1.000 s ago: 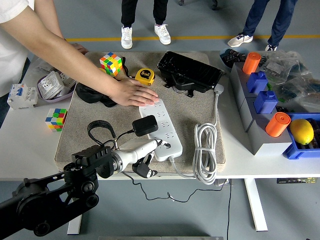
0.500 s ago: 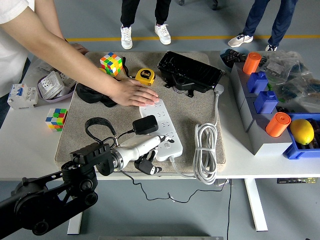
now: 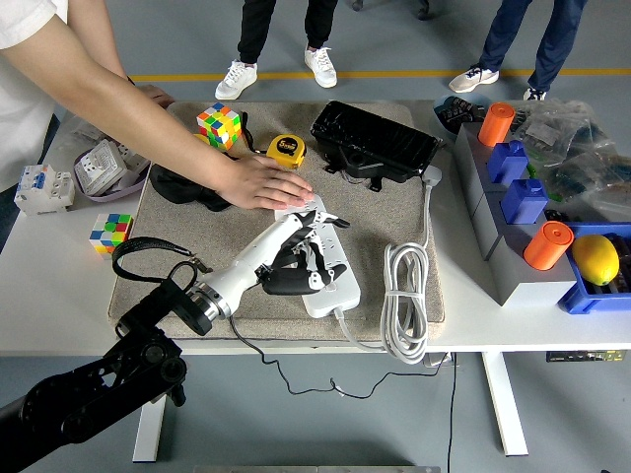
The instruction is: Put the plug near the board,insert it into the board,press the button,pull the plug out
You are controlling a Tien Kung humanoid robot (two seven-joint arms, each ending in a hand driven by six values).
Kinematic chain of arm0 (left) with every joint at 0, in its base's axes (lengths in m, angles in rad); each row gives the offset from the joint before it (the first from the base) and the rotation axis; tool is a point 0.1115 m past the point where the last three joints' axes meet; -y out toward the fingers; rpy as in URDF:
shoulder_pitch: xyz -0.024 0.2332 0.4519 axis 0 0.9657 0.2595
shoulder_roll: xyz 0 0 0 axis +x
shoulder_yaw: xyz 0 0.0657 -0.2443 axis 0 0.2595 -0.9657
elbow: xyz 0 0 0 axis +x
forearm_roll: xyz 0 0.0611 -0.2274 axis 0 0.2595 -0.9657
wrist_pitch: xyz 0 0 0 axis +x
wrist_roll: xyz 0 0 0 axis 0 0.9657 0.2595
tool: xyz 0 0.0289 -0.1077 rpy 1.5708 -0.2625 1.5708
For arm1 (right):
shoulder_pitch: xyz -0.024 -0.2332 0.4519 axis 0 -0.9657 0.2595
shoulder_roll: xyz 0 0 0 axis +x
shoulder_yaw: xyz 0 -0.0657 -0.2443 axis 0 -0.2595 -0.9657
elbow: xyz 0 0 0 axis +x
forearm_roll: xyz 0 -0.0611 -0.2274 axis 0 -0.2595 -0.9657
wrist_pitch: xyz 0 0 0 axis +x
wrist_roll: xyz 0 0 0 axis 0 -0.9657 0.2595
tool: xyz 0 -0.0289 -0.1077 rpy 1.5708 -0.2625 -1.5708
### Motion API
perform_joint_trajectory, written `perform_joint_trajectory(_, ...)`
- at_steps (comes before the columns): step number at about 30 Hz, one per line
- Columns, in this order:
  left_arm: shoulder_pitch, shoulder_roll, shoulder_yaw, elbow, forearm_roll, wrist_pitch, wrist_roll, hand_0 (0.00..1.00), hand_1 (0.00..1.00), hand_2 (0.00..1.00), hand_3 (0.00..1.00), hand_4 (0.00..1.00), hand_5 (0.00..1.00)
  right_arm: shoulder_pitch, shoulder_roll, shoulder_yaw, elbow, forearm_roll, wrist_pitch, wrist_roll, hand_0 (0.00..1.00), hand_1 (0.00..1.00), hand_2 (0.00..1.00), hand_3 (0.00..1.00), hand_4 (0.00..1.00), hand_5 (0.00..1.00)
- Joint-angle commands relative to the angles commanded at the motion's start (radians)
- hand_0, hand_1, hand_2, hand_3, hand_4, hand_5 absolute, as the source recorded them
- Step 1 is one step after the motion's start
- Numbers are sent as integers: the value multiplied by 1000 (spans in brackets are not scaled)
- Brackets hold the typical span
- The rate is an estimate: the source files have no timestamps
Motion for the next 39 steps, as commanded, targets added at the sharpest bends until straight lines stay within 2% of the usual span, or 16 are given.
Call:
perform_joint_trajectory(2, 17, -7, -15, 18, -62, 13, -34, 256, 447, 523, 652, 807, 348, 0, 1, -3, -2, 3, 0, 0, 605, 590, 544, 545, 794, 254)
perform_joint_trajectory(3, 24, -9, -21, 27, -99, 21, -58, 569, 646, 659, 644, 818, 431, 0, 1, -4, -2, 4, 0, 0, 603, 591, 544, 545, 794, 254)
perform_joint_trajectory(8, 37, -6, -25, 59, -238, 66, -141, 569, 646, 659, 644, 818, 431, 3, 2, -14, -7, 12, 0, -1, 603, 591, 544, 545, 794, 254)
perform_joint_trajectory(9, 40, -3, -27, 64, -267, 74, -160, 736, 736, 736, 672, 834, 467, 4, 2, -15, -7, 13, 0, -1, 603, 590, 544, 545, 794, 254)
perform_joint_trajectory(12, 50, 3, -43, 71, -323, 85, -202, 736, 736, 736, 672, 834, 467, 6, 2, -23, -10, 19, 0, -1, 603, 590, 544, 545, 794, 254)
perform_joint_trajectory(14, 55, 5, -53, 72, -330, 84, -219, 736, 736, 736, 672, 834, 467, 7, 3, -29, -14, 26, 0, -2, 603, 590, 544, 545, 794, 254)
perform_joint_trajectory(15, 57, 6, -56, 73, -332, 85, -226, 780, 794, 806, 740, 840, 481, 7, 4, -33, -18, 31, 0, -2, 603, 591, 544, 545, 794, 255)
perform_joint_trajectory(19, 60, 10, -63, 74, -336, 90, -243, 780, 794, 806, 740, 840, 481, 6, 6, -49, -27, 49, -1, -2, 603, 591, 544, 545, 794, 255)
perform_joint_trajectory(39, 64, 17, -70, 77, -336, 99, -241, 768, 756, 769, 737, 860, 522, 7, 2, -68, -34, 61, -4, 1, 604, 591, 544, 545, 794, 257)
